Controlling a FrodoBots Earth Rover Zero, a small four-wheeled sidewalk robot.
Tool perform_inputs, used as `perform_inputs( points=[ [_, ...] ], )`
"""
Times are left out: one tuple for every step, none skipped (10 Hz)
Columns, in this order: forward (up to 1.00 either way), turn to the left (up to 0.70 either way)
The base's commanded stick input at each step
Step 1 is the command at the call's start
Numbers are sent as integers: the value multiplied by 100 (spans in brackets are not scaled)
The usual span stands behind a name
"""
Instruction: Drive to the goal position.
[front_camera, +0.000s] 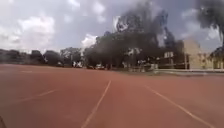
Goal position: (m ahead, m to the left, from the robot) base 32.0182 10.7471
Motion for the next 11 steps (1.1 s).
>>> perform_inputs(
  points=[
    [70,0],
    [70,0],
    [70,0],
    [70,0],
    [70,0],
    [70,0],
    [70,0],
    [70,0],
    [70,0],
    [70,0],
    [70,0]
  ],
)
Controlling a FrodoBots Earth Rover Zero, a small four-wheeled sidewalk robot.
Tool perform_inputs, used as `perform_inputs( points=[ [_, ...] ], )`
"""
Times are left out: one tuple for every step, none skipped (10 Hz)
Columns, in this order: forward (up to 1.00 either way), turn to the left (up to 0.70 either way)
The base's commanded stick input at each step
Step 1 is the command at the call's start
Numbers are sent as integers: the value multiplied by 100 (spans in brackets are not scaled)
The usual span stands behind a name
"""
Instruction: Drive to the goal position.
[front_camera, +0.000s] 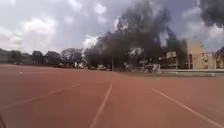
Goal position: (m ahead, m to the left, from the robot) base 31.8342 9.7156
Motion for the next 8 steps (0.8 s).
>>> perform_inputs(
  points=[
    [70,0],
    [70,0],
    [70,0],
    [70,0],
    [70,0],
    [70,0],
    [70,0],
    [70,0]
  ],
)
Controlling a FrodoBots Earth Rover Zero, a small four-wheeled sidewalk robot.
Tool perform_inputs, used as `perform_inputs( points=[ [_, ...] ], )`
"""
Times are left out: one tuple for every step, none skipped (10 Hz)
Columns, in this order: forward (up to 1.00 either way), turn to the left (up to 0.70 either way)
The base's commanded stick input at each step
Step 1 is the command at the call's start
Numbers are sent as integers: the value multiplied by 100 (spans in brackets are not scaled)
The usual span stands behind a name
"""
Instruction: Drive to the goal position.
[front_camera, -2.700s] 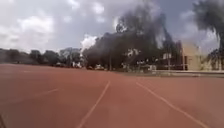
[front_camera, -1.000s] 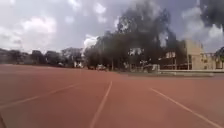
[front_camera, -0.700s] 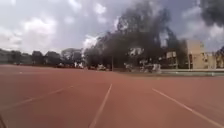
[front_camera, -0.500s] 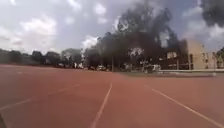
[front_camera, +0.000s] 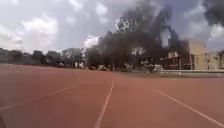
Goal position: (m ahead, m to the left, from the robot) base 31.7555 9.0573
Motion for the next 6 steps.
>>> perform_inputs(
  points=[
    [70,0],
    [70,0],
    [70,0],
    [70,0],
    [70,0],
    [70,0]
  ],
)
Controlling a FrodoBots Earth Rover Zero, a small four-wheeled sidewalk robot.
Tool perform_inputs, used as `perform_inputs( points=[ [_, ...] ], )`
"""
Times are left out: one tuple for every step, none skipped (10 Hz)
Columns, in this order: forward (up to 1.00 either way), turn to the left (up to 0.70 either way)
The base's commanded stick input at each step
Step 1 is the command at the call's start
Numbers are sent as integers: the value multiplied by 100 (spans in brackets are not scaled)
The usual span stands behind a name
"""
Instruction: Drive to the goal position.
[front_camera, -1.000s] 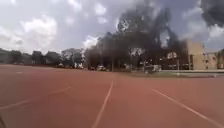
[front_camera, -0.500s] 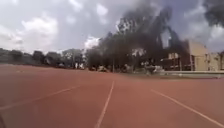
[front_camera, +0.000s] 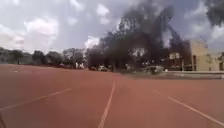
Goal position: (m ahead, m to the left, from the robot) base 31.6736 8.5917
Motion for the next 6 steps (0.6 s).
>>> perform_inputs(
  points=[
    [70,0],
    [70,0],
    [70,0],
    [70,0],
    [70,0],
    [70,0]
  ],
)
